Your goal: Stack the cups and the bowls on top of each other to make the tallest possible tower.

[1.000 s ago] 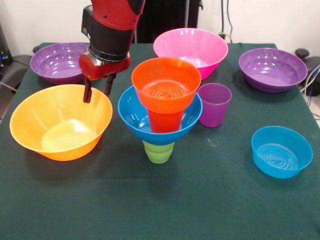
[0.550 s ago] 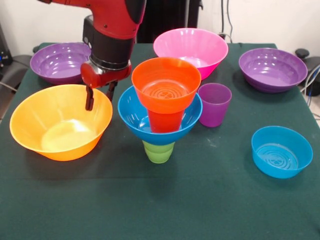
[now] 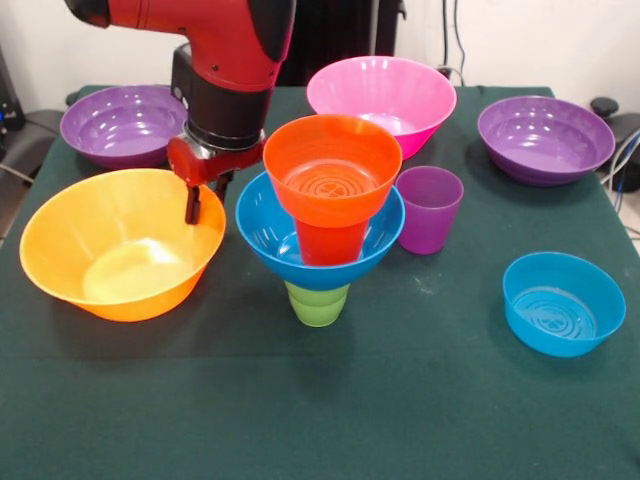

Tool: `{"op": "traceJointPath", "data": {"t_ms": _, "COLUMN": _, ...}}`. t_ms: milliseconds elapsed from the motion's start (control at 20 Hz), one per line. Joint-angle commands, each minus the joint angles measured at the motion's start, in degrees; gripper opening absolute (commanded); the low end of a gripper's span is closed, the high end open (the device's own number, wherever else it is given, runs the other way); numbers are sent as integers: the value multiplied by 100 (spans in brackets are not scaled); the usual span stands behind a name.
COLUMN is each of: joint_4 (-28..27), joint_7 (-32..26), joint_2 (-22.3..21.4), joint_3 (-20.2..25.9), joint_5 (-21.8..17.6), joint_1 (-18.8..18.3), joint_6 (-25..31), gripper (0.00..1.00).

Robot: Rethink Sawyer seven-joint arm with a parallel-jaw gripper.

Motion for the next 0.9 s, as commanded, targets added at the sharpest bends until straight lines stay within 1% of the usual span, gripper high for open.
{"op": "traceJointPath", "data": {"t_ms": 50, "joint_4": -242, "joint_7": -113, "joint_2": -14, "joint_3": 113, "joint_5": 43, "joint_1": 107, "joint_6": 498, "gripper": 0}}
{"op": "traceJointPath", "data": {"t_ms": 400, "joint_4": -254, "joint_7": -106, "joint_2": -33, "joint_3": 117, "joint_5": 36, "joint_1": 122, "joint_6": 405, "gripper": 0}}
{"op": "traceJointPath", "data": {"t_ms": 500, "joint_4": -263, "joint_7": 25, "joint_2": -47, "joint_3": 62, "joint_5": 21, "joint_1": 168, "joint_6": 345, "gripper": 0}}
{"op": "traceJointPath", "data": {"t_ms": 650, "joint_4": -116, "joint_7": 161, "joint_2": -291, "joint_3": -15, "joint_5": -6, "joint_1": 204, "joint_6": 182, "gripper": 0}}
{"op": "traceJointPath", "data": {"t_ms": 750, "joint_4": 7, "joint_7": 231, "joint_2": -509, "joint_3": -76, "joint_5": -84, "joint_1": 216, "joint_6": -30, "gripper": 0}}
{"op": "traceJointPath", "data": {"t_ms": 850, "joint_4": -2, "joint_7": 379, "joint_2": -600, "joint_3": -203, "joint_5": -187, "joint_1": 325, "joint_6": -141, "gripper": 0}}
{"op": "traceJointPath", "data": {"t_ms": 900, "joint_4": -38, "joint_7": 584, "joint_2": -621, "joint_3": -339, "joint_5": -310, "joint_1": 453, "joint_6": -307, "gripper": 0}}
